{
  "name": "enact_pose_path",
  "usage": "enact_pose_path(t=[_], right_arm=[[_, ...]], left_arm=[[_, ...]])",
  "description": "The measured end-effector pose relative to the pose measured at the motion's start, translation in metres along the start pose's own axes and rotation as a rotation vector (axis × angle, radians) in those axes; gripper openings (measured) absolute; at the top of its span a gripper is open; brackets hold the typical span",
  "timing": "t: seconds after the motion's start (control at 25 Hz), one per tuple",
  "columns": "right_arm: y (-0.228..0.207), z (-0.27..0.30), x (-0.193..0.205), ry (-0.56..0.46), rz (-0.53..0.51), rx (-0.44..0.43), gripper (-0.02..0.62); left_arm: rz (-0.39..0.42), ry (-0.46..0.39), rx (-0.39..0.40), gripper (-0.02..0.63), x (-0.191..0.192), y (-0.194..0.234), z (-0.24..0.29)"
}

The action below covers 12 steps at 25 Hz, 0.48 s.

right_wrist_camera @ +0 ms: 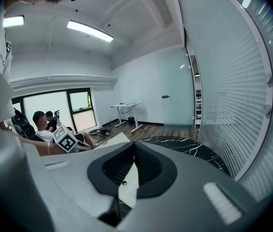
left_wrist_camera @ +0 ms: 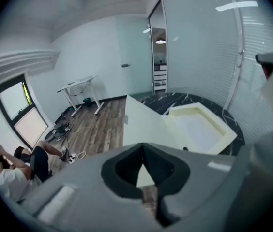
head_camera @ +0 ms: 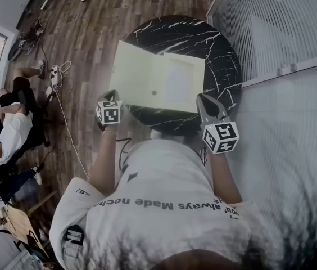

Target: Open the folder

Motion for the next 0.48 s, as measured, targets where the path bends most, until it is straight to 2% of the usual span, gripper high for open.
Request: enact_pose_path(t=[0.24,0.48], right_arm=[[0.007,-0.011,-0.010,-0.028,-0.025,-0.001,0.002],[0.015,-0.031,-0.031,-0.081,-0.079,0.008,0.002]], left_arm=[[0.023,-0.210,0.028,0.002,-0.058,-0.029,-0.054],[0.013,-0.412,0.130,0.002,-0.118,-0.072,-0.104]])
Point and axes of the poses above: the fingertips, and each gripper's own axes: z forward along the fingers, y to its left, x out of its underside, the point moved 7 cm from there along -z, backward along the fingers, and after that the axes turned 15 degrees about z, right-handed, at the moved point
